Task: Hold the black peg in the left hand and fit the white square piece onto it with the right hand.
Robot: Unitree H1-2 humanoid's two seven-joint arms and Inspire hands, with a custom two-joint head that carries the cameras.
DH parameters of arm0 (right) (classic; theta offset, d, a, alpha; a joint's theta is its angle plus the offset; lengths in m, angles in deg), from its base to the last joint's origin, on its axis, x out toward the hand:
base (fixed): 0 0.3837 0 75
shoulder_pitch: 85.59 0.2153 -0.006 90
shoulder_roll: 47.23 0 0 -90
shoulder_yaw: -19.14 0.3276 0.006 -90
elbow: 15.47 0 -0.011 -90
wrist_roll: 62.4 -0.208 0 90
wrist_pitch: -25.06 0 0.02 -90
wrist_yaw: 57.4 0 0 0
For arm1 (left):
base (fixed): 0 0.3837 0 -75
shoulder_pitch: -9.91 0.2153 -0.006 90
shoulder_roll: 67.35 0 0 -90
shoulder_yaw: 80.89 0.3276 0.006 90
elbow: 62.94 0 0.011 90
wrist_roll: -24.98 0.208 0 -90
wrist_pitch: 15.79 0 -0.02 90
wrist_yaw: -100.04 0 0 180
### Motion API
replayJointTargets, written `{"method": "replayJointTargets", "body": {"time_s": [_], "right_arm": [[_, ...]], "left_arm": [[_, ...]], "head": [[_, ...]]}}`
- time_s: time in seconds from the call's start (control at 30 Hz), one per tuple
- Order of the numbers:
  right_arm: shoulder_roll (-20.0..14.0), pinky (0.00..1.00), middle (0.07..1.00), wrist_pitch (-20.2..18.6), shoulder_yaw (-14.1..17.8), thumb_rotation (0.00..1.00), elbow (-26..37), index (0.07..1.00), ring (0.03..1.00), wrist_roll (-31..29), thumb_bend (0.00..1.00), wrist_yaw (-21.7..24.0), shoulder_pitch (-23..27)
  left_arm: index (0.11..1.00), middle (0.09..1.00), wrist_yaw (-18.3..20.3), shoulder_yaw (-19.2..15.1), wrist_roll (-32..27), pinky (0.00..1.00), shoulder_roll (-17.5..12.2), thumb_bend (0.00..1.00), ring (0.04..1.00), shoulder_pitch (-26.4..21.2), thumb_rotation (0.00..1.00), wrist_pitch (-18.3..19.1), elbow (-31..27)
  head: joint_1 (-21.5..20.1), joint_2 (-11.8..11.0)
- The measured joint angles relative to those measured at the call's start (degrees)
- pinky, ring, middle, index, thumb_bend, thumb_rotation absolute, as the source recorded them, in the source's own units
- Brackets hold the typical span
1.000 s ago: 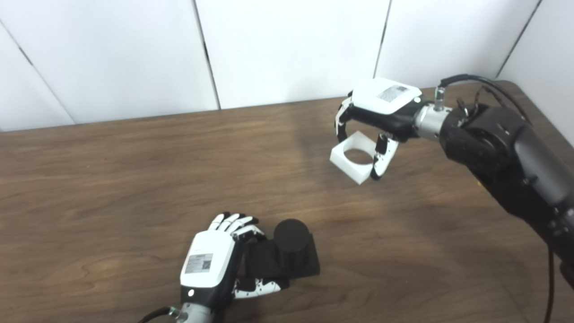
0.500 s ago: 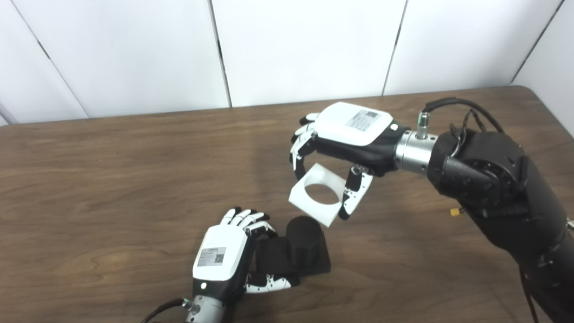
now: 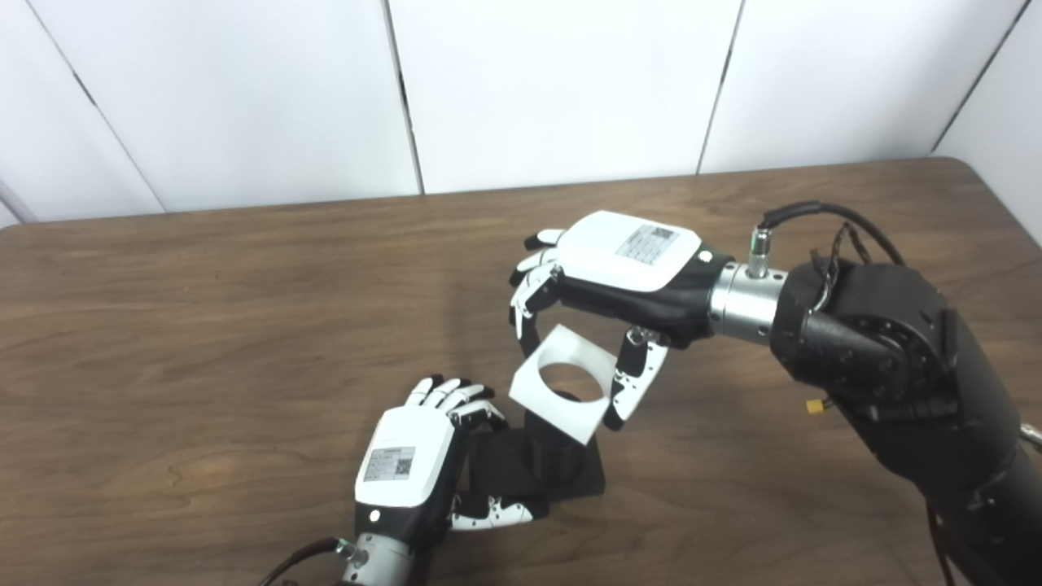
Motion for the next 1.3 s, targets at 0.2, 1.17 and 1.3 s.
{"method": "replayJointTargets", "body": {"time_s": [0.2, 1.17, 1.3], "right_arm": [[0.29, 0.93, 0.729, 0.36, -0.14, 0.13, -0.02, 0.483, 0.849, 0.08, 0.52, 0.01, -1.27], [2.4, 0.97, 0.735, 0.82, -0.81, 0.13, -1.51, 0.482, 0.866, 1.17, 0.52, -1.23, -3.68], [2.39, 0.97, 0.732, 0.98, -0.94, 0.13, -1.51, 0.482, 0.866, 1.18, 0.52, -1.32, -3.72]], "left_arm": [[0.486, 0.804, 0.0, 0.09, -0.01, 0.94, 0.23, 0.52, 0.863, -0.09, 0.05, 0.03, 0.09], [0.485, 0.797, 0.05, 0.51, 0.23, 0.94, 0.7, 0.52, 0.861, -0.07, 0.05, 0.4, 0.07], [0.485, 0.797, 0.11, 0.53, 0.23, 0.94, 0.71, 0.52, 0.862, -0.07, 0.05, 0.44, 0.04]], "head": [[0.44, -0.17], [1.23, 0.26], [1.14, 0.35]]}}
